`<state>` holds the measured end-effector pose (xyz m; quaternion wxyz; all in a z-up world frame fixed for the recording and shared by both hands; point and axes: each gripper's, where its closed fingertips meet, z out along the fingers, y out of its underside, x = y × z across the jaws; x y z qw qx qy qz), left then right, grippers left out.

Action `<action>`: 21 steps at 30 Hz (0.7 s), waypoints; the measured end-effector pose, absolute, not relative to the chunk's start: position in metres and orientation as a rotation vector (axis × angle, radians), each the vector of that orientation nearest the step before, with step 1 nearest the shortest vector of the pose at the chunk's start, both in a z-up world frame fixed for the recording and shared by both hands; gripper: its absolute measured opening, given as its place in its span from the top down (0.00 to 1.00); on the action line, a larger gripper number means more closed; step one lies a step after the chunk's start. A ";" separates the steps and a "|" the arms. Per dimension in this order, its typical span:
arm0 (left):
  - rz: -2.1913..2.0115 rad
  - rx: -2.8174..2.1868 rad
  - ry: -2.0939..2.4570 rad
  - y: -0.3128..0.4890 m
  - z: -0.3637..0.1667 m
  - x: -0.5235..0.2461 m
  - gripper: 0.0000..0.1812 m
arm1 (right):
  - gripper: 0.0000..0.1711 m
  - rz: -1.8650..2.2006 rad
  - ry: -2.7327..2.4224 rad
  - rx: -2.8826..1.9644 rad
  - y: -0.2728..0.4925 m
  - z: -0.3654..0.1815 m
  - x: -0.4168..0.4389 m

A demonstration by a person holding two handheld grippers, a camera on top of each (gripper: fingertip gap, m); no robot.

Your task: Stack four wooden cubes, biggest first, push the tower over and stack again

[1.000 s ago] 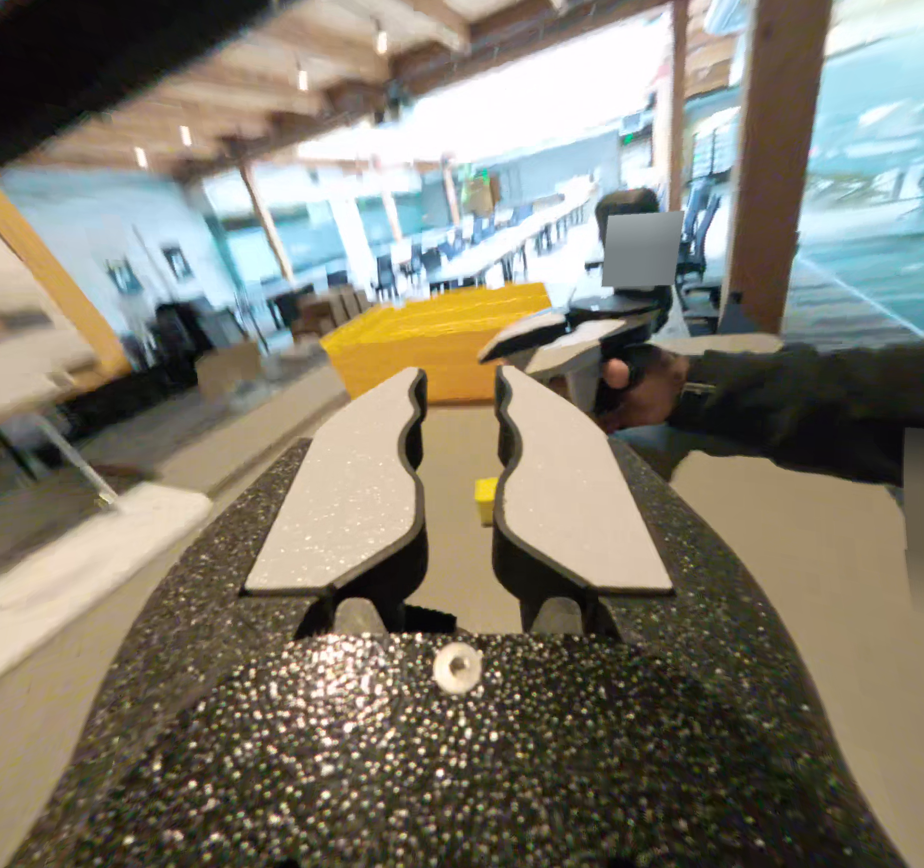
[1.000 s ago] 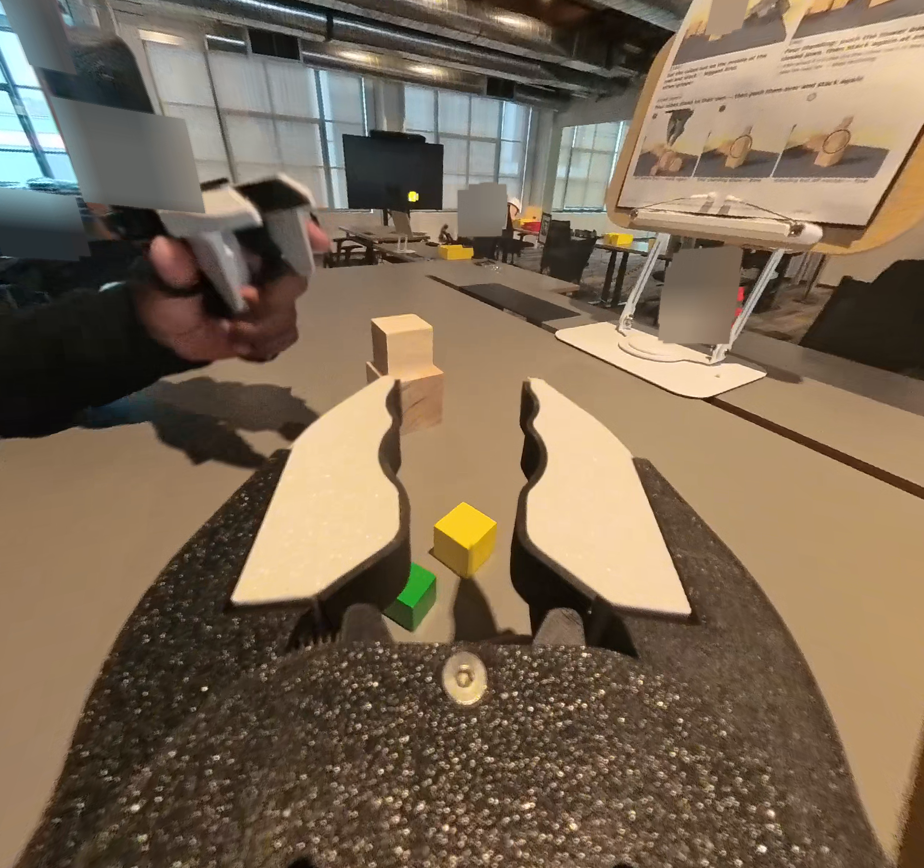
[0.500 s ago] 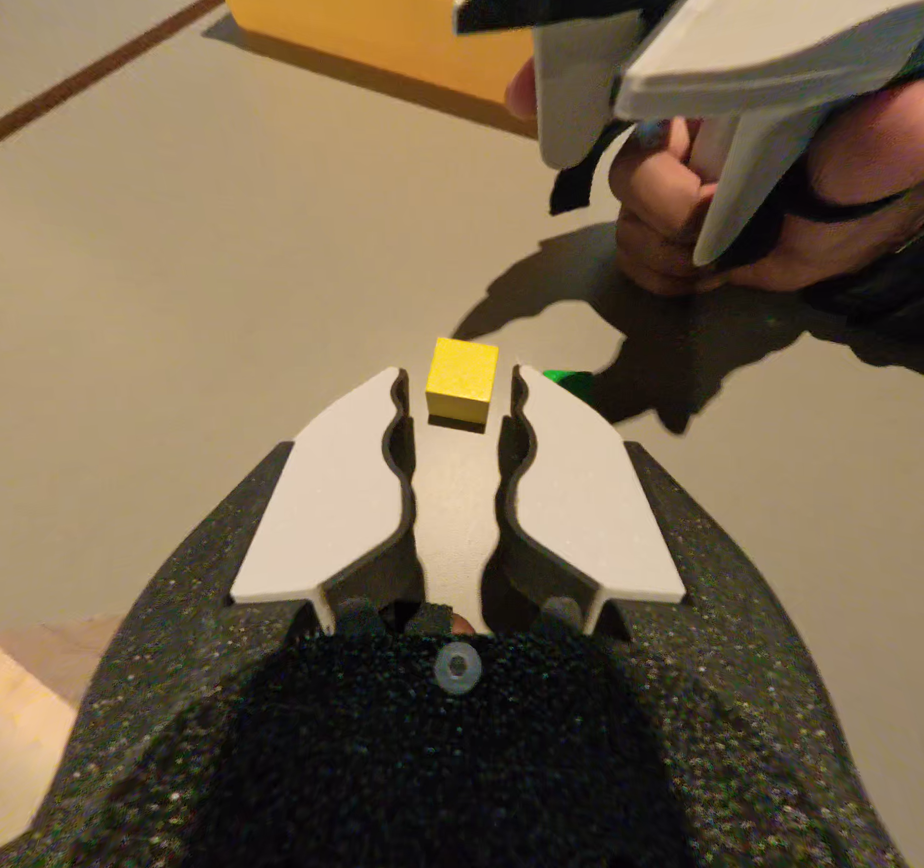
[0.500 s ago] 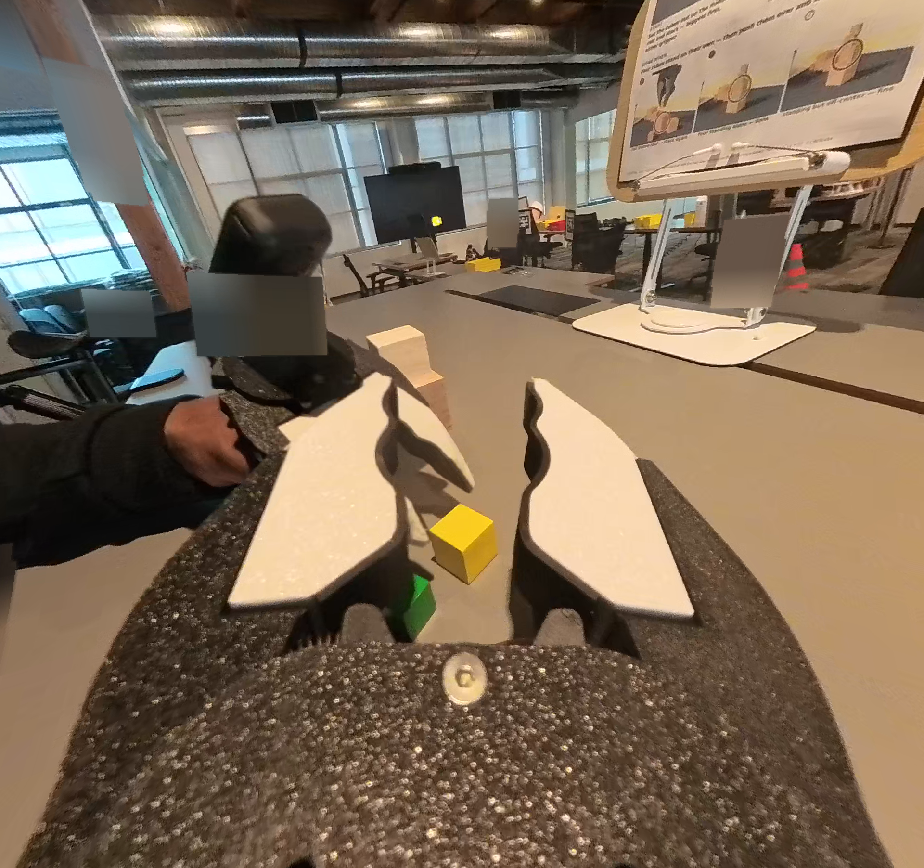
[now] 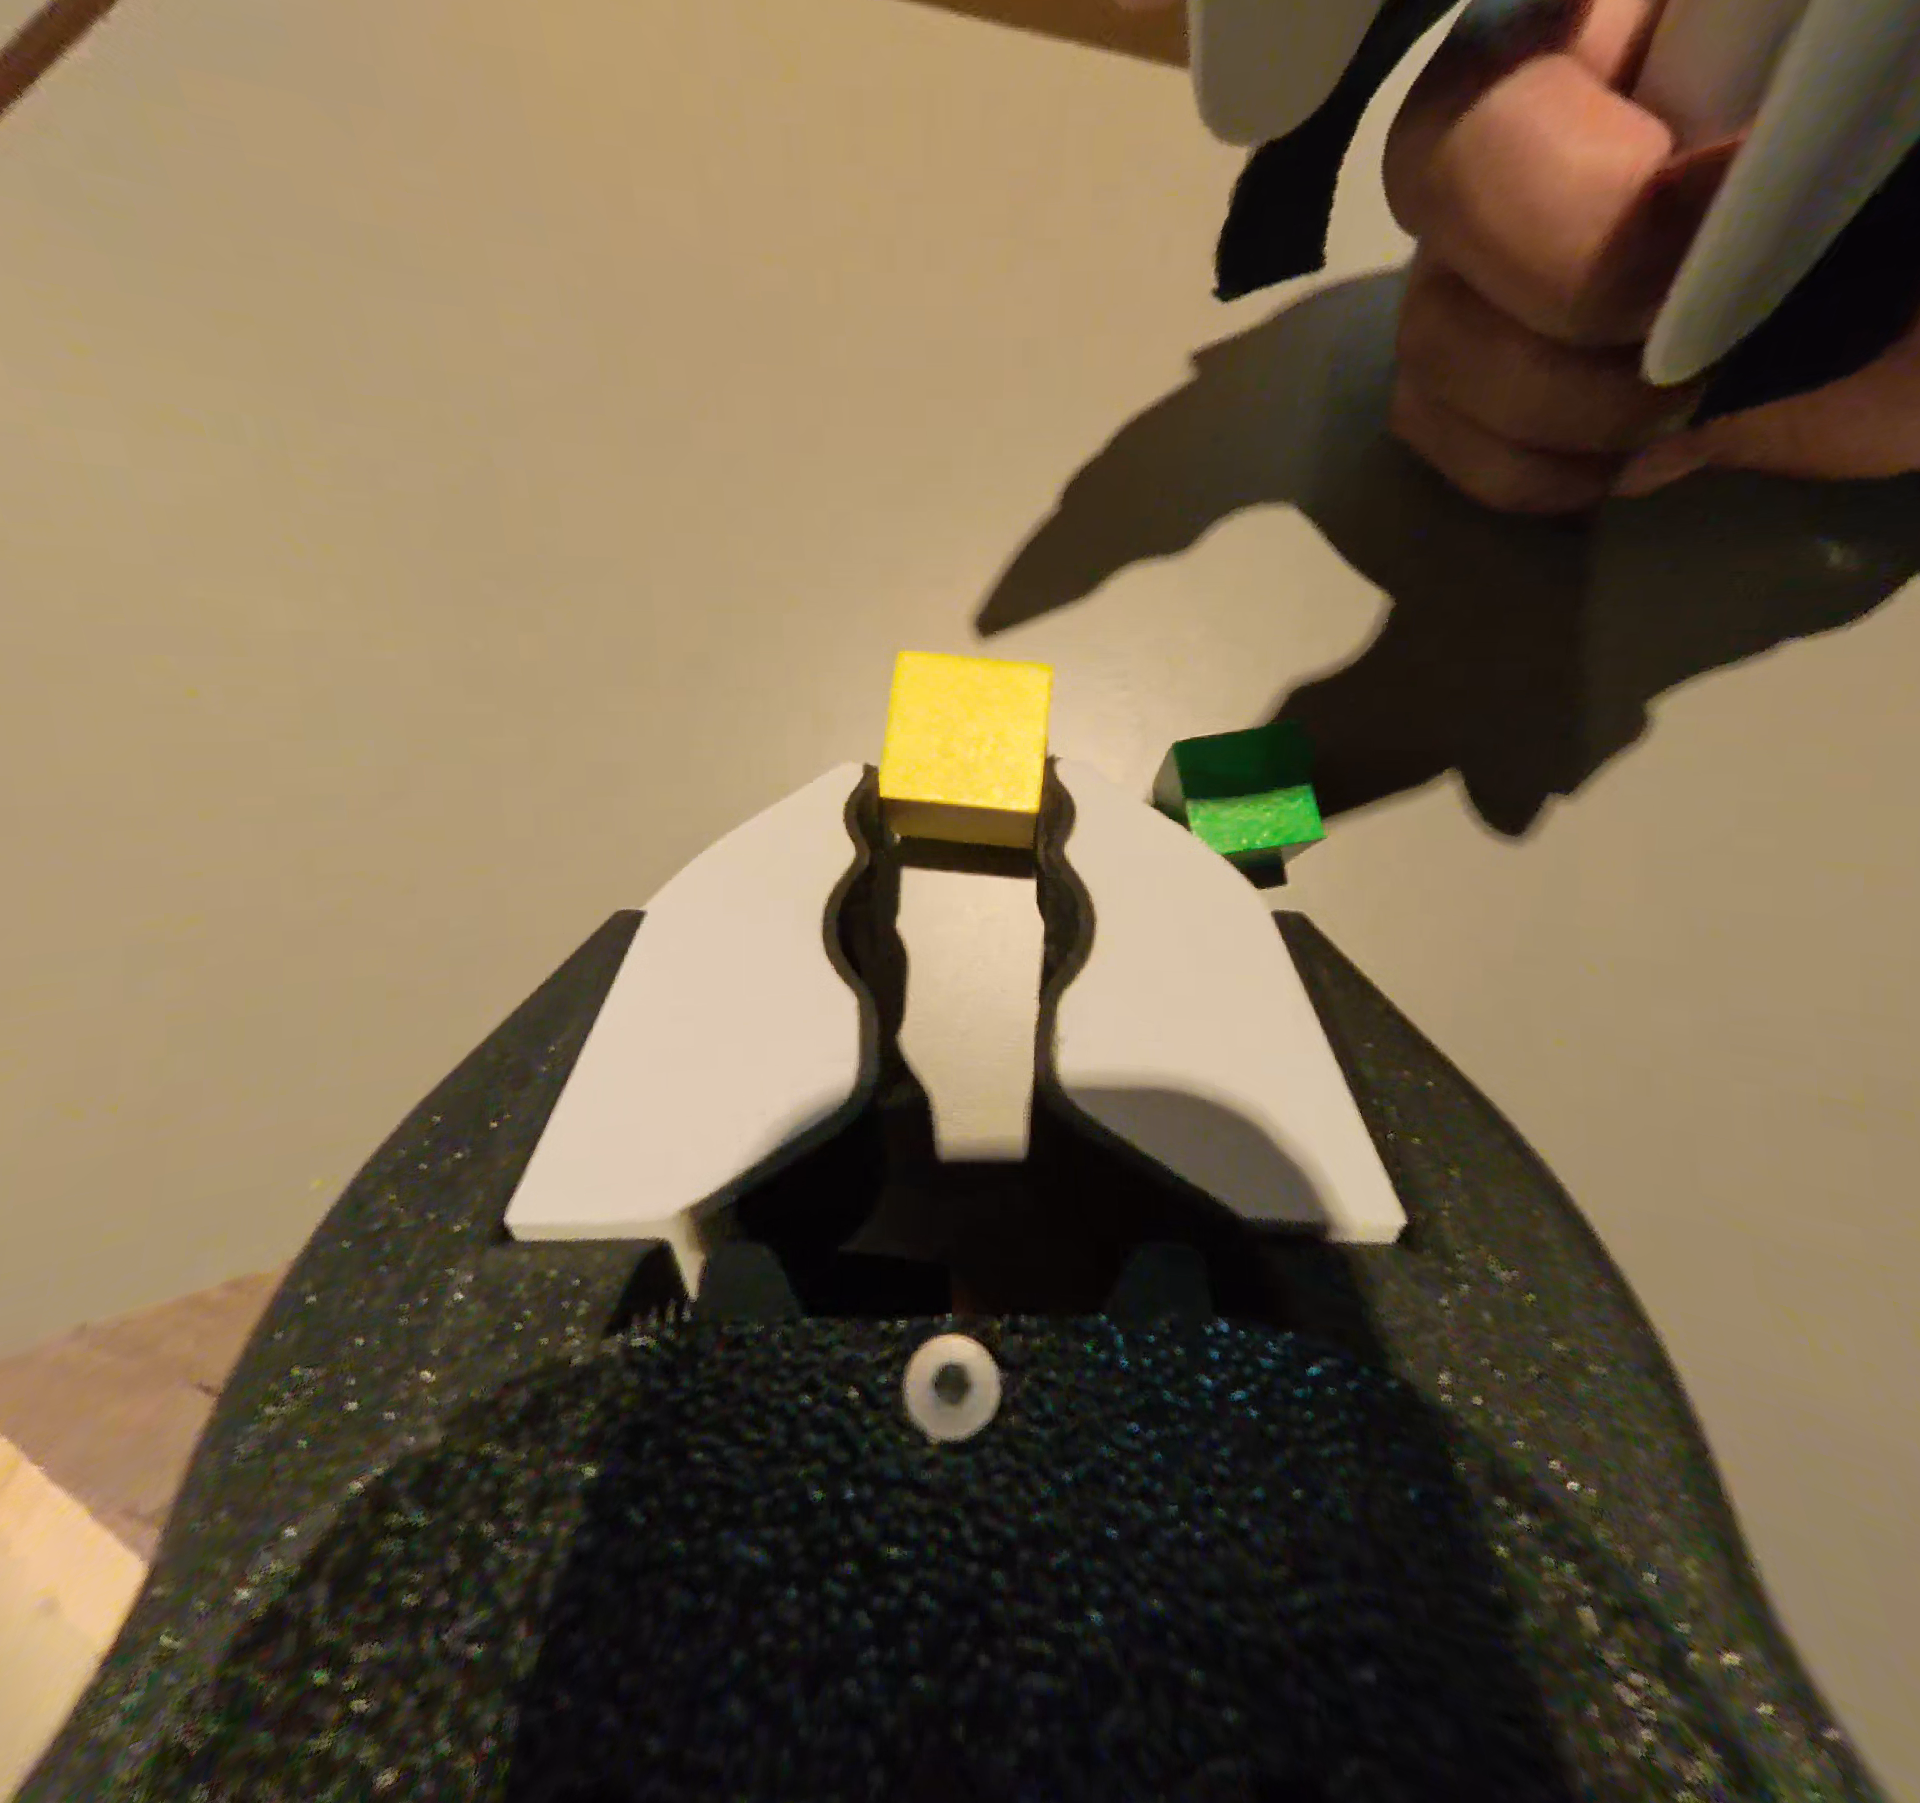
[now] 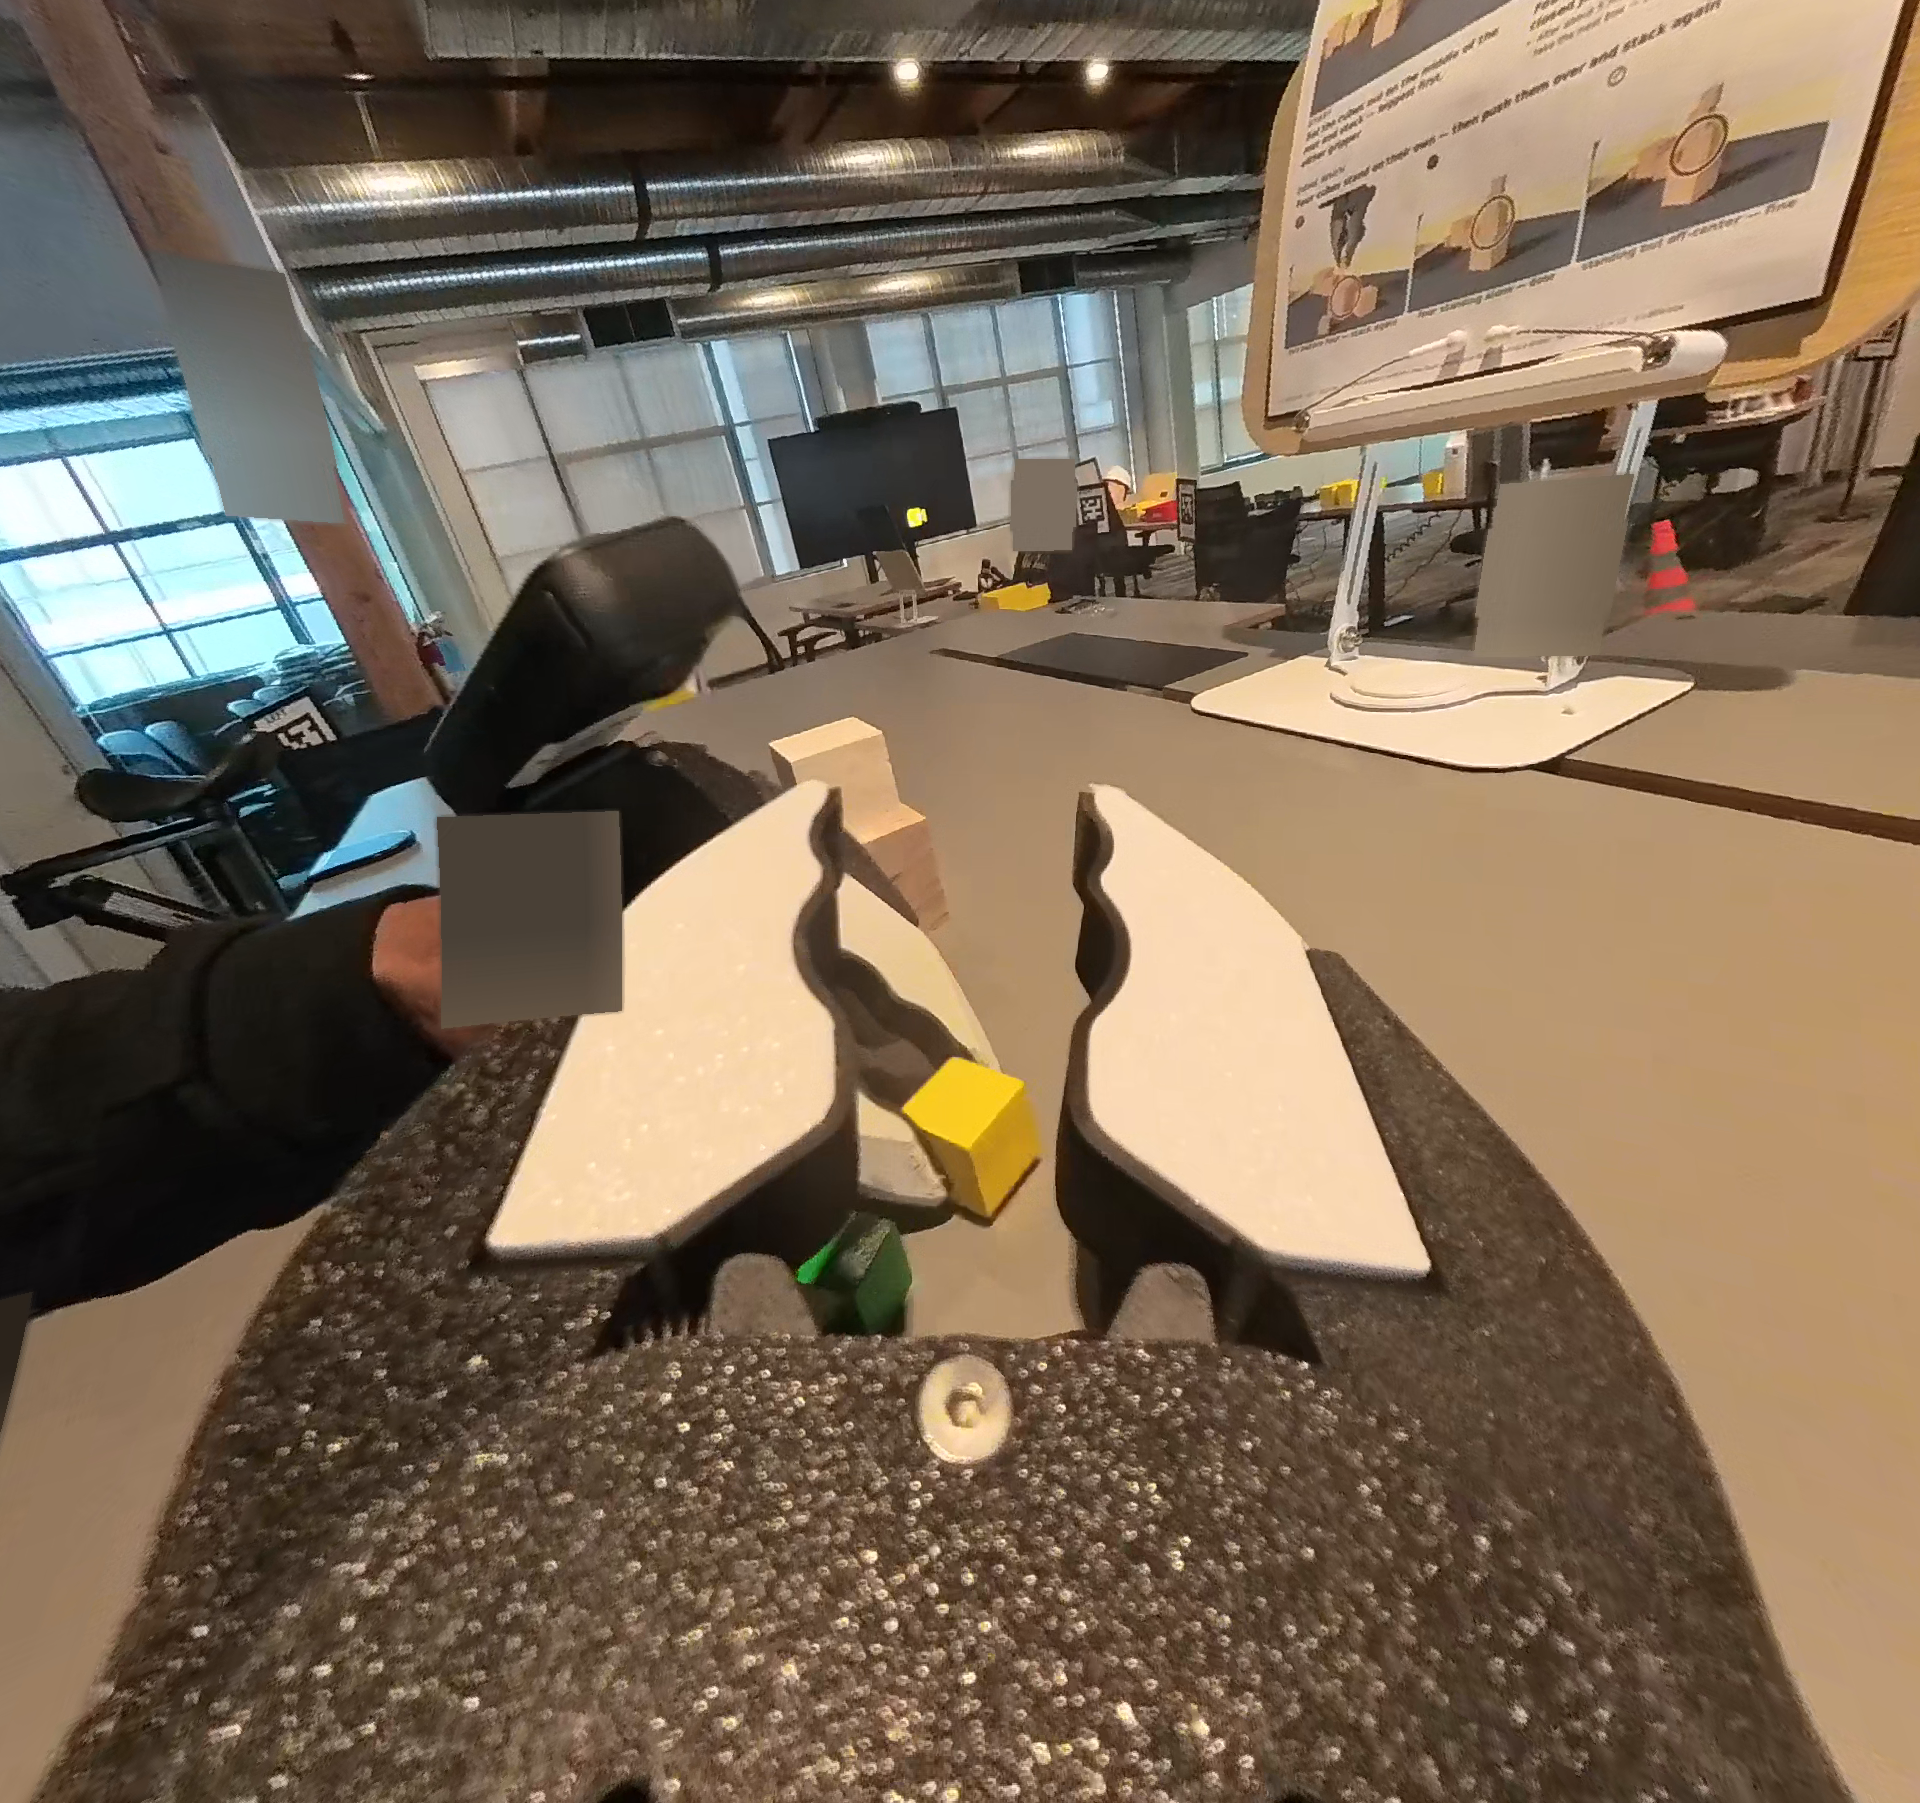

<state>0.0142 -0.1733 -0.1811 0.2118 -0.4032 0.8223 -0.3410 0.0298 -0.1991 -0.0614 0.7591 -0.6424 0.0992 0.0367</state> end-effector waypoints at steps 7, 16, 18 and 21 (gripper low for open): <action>-1.231 -1.091 2.103 -0.176 -0.145 -0.009 0.85 | 0.76 0.074 0.227 -1.391 -0.201 -0.061 0.031; -1.203 -0.945 2.039 -0.082 -0.066 -0.061 0.85 | 0.76 0.090 0.200 -1.444 -0.194 -0.066 0.026; -1.165 -0.932 2.067 -0.056 -0.057 -0.061 0.85 | 0.76 0.088 0.196 -1.447 -0.193 -0.067 0.025; -1.134 -0.870 2.188 -0.032 -0.057 -0.054 0.85 | 0.76 0.075 0.193 -1.447 -0.194 -0.067 0.025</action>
